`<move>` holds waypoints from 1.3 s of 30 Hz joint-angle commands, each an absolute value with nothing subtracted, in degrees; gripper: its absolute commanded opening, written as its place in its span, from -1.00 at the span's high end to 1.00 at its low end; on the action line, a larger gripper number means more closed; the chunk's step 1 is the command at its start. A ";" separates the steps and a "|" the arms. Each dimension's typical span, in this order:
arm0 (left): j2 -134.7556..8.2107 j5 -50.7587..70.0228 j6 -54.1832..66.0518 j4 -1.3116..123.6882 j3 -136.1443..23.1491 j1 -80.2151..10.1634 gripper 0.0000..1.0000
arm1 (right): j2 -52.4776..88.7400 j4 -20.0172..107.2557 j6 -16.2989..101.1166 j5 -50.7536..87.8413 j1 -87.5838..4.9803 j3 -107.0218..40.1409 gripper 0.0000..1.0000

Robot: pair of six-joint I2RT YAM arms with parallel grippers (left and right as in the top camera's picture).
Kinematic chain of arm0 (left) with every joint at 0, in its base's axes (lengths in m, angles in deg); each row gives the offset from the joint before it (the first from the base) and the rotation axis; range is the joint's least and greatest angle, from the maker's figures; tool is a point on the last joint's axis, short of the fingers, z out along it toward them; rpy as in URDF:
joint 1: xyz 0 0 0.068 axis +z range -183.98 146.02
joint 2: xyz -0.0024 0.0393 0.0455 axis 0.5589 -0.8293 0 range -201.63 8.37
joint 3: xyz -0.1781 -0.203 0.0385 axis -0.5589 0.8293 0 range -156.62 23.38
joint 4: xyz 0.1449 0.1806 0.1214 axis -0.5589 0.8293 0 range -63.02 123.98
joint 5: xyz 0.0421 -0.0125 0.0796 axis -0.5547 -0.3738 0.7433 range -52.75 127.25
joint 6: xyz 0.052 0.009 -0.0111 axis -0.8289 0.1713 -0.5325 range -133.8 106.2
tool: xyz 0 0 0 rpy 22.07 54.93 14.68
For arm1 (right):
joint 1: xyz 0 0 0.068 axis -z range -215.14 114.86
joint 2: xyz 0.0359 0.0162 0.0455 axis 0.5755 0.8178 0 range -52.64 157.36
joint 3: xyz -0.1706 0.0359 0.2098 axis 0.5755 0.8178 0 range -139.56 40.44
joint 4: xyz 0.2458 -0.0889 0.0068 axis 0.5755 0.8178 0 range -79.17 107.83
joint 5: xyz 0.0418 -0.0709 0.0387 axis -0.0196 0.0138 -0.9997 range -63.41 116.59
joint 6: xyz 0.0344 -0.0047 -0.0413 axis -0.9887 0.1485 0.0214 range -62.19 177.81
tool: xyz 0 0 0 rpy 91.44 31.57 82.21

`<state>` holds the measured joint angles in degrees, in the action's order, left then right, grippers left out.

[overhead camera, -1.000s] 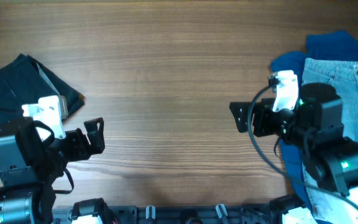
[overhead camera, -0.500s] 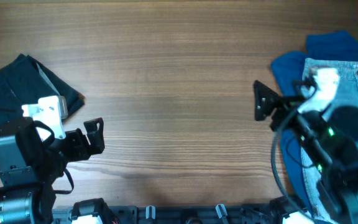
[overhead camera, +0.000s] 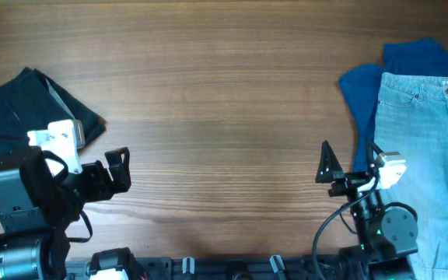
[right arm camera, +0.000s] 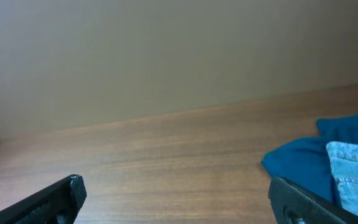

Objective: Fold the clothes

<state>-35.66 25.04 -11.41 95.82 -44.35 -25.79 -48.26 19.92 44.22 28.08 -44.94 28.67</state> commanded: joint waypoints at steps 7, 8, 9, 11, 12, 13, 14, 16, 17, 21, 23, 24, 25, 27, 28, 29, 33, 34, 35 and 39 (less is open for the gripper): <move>-35.72 25.35 -11.89 95.62 -44.35 -26.10 -1.00 | -52.46 10.84 43.63 26.95 -44.55 39.79 -0.99; -35.72 25.35 -11.89 95.62 -44.35 -26.10 -1.00 | -52.46 10.17 43.65 26.95 -44.55 40.16 -0.99; -35.72 25.35 -11.89 95.62 -44.35 -26.10 -1.00 | -52.46 10.21 43.70 26.97 -44.55 40.16 -0.99; -35.72 25.33 -11.89 95.62 -44.35 -26.10 -1.00 | -52.46 10.23 43.70 26.97 -44.55 40.16 -0.99; -35.72 25.35 -11.89 95.62 -44.35 -26.10 -1.00 | -52.43 10.23 43.70 26.97 -44.55 40.16 -0.99; -35.72 25.35 -11.89 95.62 -44.35 -26.10 -1.00 | -52.43 10.25 43.70 26.97 -44.55 40.14 -0.99; -35.72 25.35 -11.89 95.62 -44.35 -26.10 -1.00 | -52.43 10.25 43.70 26.97 -44.55 40.14 -0.99; -35.72 25.33 -11.89 95.62 -44.35 -26.10 -1.00 | -52.43 10.25 43.72 26.97 -44.55 40.14 -1.00; -35.72 25.35 -11.89 95.62 -44.35 -26.10 -1.00 | -52.43 10.25 43.70 26.97 -44.55 40.14 -1.00; -35.72 25.35 -11.89 95.62 -44.35 -26.10 -1.00 | -52.43 10.25 43.70 26.97 -44.55 40.14 -0.99; -35.72 25.35 -11.89 95.62 -44.35 -26.10 -1.00 | -52.43 10.25 43.70 26.97 -44.55 40.14 -0.99; -35.72 25.33 -11.89 95.62 -44.35 -26.10 -1.00 | -52.43 10.25 43.68 26.97 -44.55 40.14 -0.99; -35.72 25.35 -11.89 95.62 -44.35 -26.10 -1.00 | -52.43 10.25 43.70 26.97 -44.55 40.14 -1.00; -35.72 25.35 -11.89 95.62 -44.35 -26.10 -1.00 | -52.43 10.25 43.70 26.97 -44.55 40.14 -1.00; -35.72 25.35 -11.89 95.62 -44.35 -26.10 -1.00 | -52.43 10.25 43.70 26.97 -44.55 40.14 -0.99; -35.72 25.35 -11.89 95.62 -44.35 -26.10 -1.00 | -52.43 10.25 43.70 26.97 -44.55 40.14 -0.99; -35.57 25.98 -12.06 97.24 -44.35 -26.10 -1.00 | -52.43 10.25 43.70 26.97 -44.55 40.14 -1.00; -35.57 26.07 -12.11 98.31 -44.35 -26.12 -1.00 | -52.43 10.25 43.70 26.97 -44.55 40.14 -0.99; -35.26 28.91 -12.09 97.20 -44.35 -26.27 -1.00 | -52.43 10.25 43.70 26.97 -44.55 40.14 -1.00; -30.85 28.98 -12.04 80.63 -38.86 -29.70 -1.00 | -52.43 10.25 43.70 26.97 -44.55 40.14 -1.00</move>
